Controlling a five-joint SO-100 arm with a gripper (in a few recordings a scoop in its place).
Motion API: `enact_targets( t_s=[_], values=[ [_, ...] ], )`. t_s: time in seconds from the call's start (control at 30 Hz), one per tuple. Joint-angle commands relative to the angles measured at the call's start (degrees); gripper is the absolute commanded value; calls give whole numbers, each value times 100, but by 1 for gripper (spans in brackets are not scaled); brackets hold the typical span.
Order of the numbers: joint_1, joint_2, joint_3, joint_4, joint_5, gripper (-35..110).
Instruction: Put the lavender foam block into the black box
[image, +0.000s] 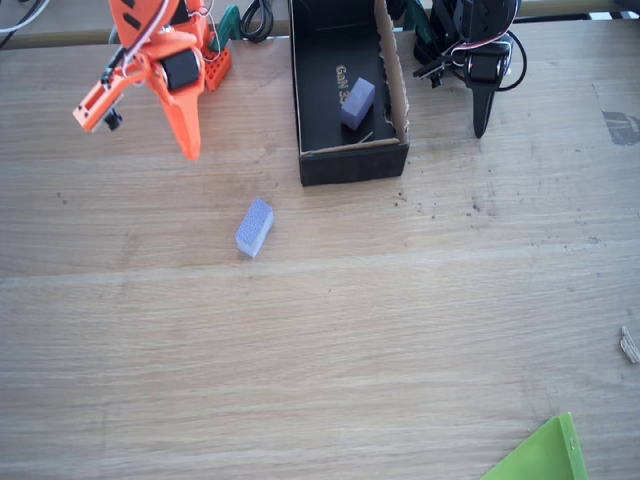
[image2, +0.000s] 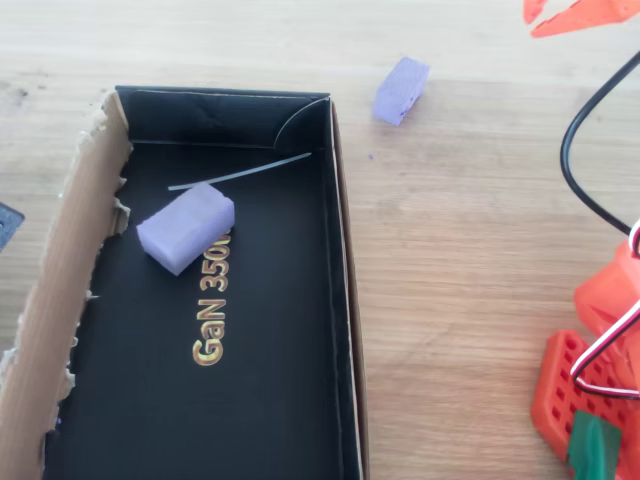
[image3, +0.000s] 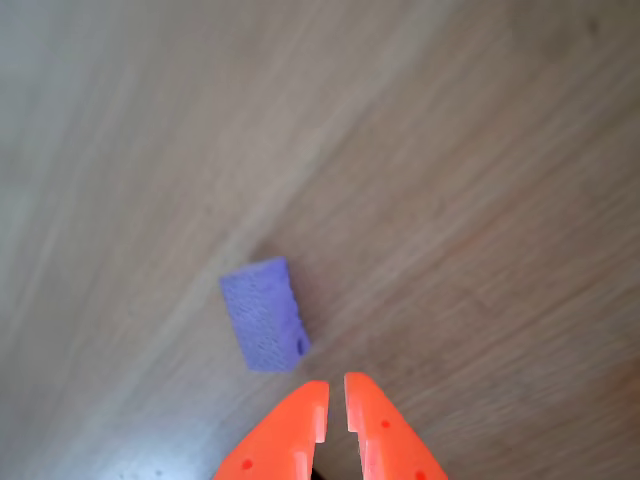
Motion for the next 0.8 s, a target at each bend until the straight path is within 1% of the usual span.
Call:
enact_targets(
  t_s=[0.0, 0.07, 0.17, 0.27, 0.43, 0.53, 0.63, 0.73, 0.77],
  values=[
    [88, -510, -712, 378, 105, 1],
    [53, -1099, -1371, 896, 334, 7],
    [9, -1591, -2083, 1459, 536, 7],
    [-79, -1767, -2312, 1600, 519, 10],
    [-237, -1679, -2347, 1705, 563, 8],
    [-466, -1793, -2804, 2030, 615, 12],
    [-756, -1960, -3410, 2373, 721, 11],
    [-914, -2127, -3814, 2549, 861, 1],
    [-949, -2188, -3902, 2549, 853, 0]
  ],
)
